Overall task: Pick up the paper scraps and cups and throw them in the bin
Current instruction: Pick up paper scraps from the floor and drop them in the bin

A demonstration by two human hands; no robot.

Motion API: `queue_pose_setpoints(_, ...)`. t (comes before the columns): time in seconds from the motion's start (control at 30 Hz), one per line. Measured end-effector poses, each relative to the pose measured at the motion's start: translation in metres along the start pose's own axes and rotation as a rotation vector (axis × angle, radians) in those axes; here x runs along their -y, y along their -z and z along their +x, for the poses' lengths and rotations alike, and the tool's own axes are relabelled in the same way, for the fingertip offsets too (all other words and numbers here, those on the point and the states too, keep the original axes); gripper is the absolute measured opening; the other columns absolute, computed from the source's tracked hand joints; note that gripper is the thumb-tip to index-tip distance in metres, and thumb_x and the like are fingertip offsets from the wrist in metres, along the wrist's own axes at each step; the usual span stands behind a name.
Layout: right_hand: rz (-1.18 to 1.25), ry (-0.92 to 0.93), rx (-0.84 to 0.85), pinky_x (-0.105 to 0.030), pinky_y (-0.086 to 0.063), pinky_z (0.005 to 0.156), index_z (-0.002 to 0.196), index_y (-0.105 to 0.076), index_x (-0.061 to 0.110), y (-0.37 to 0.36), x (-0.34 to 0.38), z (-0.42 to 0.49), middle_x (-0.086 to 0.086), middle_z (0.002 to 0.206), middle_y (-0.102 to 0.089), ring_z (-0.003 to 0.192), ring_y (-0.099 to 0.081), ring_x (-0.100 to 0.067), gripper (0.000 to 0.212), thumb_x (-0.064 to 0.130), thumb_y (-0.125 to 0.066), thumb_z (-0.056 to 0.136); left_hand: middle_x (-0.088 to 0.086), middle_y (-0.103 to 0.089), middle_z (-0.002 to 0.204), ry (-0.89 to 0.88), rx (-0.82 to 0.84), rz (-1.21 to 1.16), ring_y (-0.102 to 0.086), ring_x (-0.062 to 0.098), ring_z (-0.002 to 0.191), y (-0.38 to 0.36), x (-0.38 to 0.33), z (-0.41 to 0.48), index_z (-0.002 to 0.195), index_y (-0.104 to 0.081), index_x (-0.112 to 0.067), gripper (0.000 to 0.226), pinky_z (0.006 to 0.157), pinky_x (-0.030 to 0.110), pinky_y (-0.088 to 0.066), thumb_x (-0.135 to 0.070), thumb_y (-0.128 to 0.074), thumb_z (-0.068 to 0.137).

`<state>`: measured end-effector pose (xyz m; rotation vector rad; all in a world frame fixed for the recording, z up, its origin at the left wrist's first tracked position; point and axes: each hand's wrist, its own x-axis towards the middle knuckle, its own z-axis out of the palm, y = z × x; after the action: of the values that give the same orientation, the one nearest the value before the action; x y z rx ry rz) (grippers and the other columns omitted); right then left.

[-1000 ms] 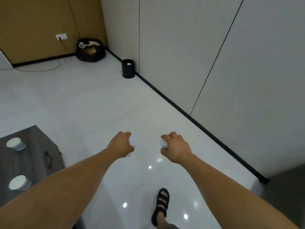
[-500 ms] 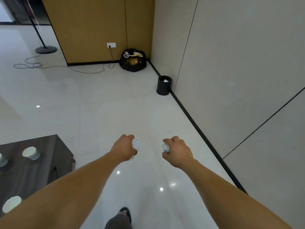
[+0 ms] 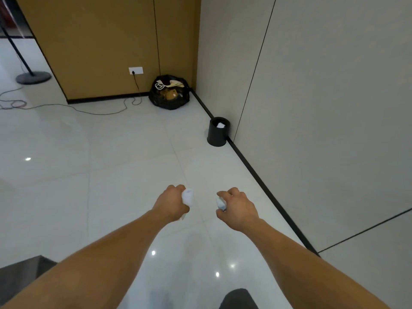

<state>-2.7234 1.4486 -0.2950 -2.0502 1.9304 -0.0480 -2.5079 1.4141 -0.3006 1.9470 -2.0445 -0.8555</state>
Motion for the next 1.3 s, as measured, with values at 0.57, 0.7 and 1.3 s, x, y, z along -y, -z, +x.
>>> queue_pose_setpoints(0.57, 0.043, 0.014, -0.052, -0.033, -0.045, 0.087, 0.143, -0.039, 0.032, 0.104, -0.072, 0.378, 0.002, 0.135, -0.040, 0.121, -0.040, -0.021, 0.056, 0.041, -0.053, 0.089, 0.011, -0.060, 0.097, -0.003, 0.018, 0.052, -0.063, 0.027, 0.083, 0.086, -0.086, 0.367, 0.101, -0.057, -0.012, 0.025, 0.066, 0.031, -0.052, -0.022, -0.058, 0.078)
queue_pose_setpoints(0.7, 0.021, 0.001, -0.052, -0.034, -0.044, 0.089, 0.142, -0.039, 0.033, 0.125, -0.081, 0.459, 0.001, 0.137, -0.039, 0.123, -0.039, -0.023, 0.056, 0.041, -0.053, 0.088, 0.007, -0.053, 0.107, -0.024, 0.020, 0.081, -0.059, 0.025, 0.092, 0.105, -0.096, 0.453, 0.116, -0.055, -0.017, 0.037, 0.071, 0.028, -0.048, -0.026, -0.062, 0.081)
queue_pose_setpoints(1.3, 0.042, -0.223, -0.032, -0.036, -0.046, 0.095, 0.146, -0.035, 0.030, 0.189, -0.120, 0.812, -0.001, 0.142, -0.038, 0.126, -0.039, -0.025, 0.059, 0.041, -0.052, 0.091, 0.013, -0.051, 0.119, -0.250, 0.177, 0.161, -0.056, 0.028, 0.106, 0.186, -0.136, 0.874, 0.126, -0.050, -0.014, 0.051, 0.090, 0.034, -0.048, -0.024, -0.071, 0.081)
